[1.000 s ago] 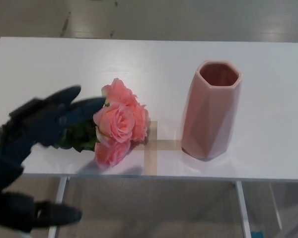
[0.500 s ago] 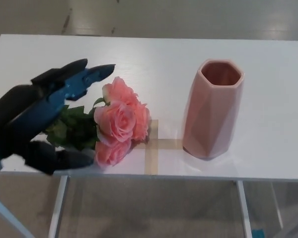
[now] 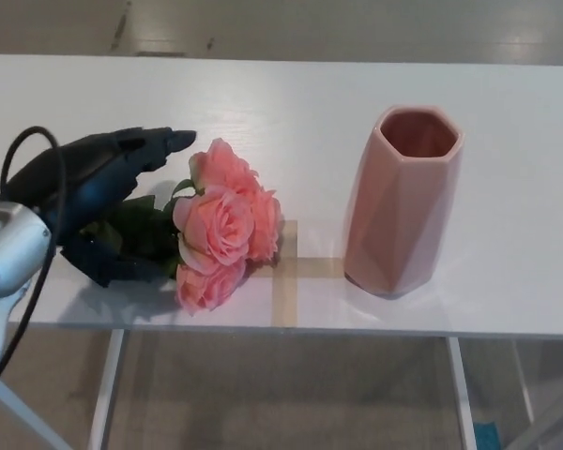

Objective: Use the left hand to pick up the rose and then lift and insert it into the pink vase.

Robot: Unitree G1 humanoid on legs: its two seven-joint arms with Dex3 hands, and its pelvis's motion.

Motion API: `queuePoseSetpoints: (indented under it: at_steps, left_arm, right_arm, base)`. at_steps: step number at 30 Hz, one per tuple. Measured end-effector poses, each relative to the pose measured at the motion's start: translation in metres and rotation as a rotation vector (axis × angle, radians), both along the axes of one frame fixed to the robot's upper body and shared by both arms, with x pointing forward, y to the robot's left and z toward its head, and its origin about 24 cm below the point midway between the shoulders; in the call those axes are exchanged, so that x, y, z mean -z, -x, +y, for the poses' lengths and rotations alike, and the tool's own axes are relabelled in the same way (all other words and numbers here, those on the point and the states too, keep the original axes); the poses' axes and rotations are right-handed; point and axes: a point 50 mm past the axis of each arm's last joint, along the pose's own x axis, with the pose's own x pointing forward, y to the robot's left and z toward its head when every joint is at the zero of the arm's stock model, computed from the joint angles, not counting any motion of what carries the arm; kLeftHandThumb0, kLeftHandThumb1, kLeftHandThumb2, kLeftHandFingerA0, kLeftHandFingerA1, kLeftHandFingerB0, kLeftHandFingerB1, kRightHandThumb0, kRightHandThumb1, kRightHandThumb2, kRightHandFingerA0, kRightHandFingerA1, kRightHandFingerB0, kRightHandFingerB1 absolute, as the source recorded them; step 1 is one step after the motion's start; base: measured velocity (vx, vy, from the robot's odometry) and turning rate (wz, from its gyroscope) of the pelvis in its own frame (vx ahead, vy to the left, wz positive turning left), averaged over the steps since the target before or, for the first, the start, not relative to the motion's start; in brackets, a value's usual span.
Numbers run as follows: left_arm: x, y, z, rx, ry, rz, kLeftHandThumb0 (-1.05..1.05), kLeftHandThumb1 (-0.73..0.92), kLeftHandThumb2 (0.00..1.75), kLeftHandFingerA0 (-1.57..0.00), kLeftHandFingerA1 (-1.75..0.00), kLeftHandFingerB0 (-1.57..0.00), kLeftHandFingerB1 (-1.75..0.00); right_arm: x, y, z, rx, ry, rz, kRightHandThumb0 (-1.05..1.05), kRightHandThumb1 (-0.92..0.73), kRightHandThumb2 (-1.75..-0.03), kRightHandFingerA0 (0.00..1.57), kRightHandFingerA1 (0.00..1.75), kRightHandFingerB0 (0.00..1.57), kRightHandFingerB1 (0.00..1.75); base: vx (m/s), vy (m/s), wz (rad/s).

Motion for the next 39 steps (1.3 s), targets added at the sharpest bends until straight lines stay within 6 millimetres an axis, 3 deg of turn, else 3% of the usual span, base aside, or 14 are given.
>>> queuePoseSetpoints:
  at_steps: [20,39]
  left_arm:
    - [0.009,-0.011,0.006,-0.094,-0.086,0.047,-0.50,0.35,0.68,0.00,-0.02,-0.06,-0.18]
    - [0.042,-0.020,0.007,-0.139,-0.120,0.146,-0.48,0.33,0.71,0.00,-0.13,0.00,-0.24]
  right_arm:
    - [0.000,0.000,0.000,0.004,-0.005,-0.002,-0.21,-0.58,-0.57,0.70,0.51,0.54,0.44]
    - [0.000,0.000,0.000,0.001,-0.012,-0.003,-0.21,-0.59,-0.57,0.69,0.50,0.54,0.44]
  base:
    - [0.00,0.000,0.00]
    - [0.00,0.000,0.00]
